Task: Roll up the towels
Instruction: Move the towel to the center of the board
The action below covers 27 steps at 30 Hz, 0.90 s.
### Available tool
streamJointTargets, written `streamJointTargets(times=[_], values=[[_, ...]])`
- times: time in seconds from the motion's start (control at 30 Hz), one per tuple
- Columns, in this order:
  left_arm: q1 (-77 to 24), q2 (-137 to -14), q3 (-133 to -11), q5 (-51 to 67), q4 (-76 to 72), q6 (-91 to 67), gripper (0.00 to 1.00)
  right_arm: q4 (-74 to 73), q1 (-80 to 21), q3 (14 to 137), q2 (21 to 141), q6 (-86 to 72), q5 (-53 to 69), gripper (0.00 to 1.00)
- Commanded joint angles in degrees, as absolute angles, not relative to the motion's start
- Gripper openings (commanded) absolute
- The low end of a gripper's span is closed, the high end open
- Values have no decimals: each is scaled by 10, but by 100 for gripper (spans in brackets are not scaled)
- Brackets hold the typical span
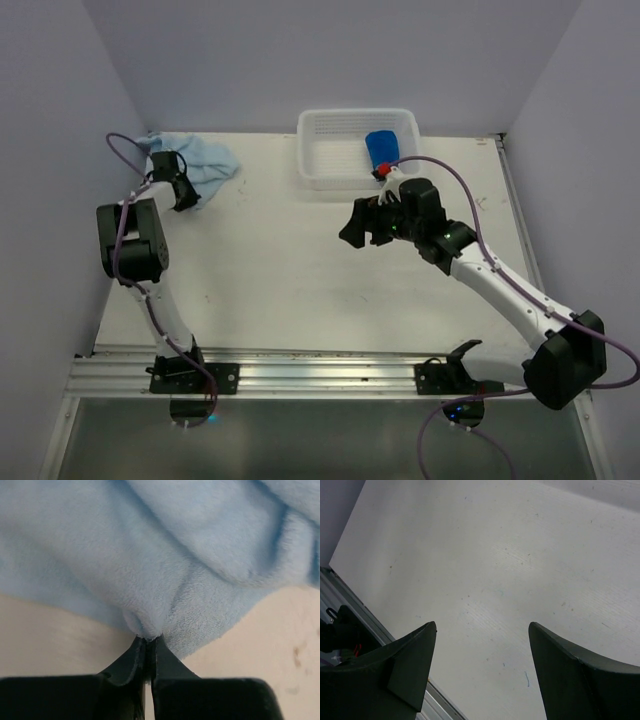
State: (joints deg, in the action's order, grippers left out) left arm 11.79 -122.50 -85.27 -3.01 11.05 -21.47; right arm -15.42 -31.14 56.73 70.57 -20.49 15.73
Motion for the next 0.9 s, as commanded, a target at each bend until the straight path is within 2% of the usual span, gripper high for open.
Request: streamJointTargets(times=[0.0,0.13,0.17,0.23,0.27,0.37,0.4,0.6,0.7,0.73,0.77,0.87], values=[[71,-1095,-725,44,83,-256,0,-184,-315,613,683,-189,121,78],[-46,-884,-551,36,60,-285,0,-240,-316,632,655,-188,97,78],[-108,-852,-525,31,50,-295,0,-248,-316,632,646,-189,95,78],[-166,-779,-455,32,35,-350,0,-269,-316,628,617,-203,75,78],[-220,-760,-433,34,10,-369,16,-275,-316,623,607,-207,70,78],[-318,-708,-370,26,-59,-417,44,-294,-316,602,570,-232,55,78],[-358,-701,-363,24,-67,-420,99,-304,-316,592,558,-243,47,78],[-401,-677,-391,-3,-4,-403,100,-333,-316,549,521,-272,22,76],[-400,-620,-406,-69,60,-396,100,-330,-316,531,513,-272,26,66],[-400,-597,-424,-92,82,-394,100,-328,-316,527,516,-273,35,56],[-395,-588,-433,-129,124,-389,100,-323,-321,522,521,-276,41,52],[-340,-572,-461,-120,172,-360,100,-282,-357,499,554,-291,42,48]])
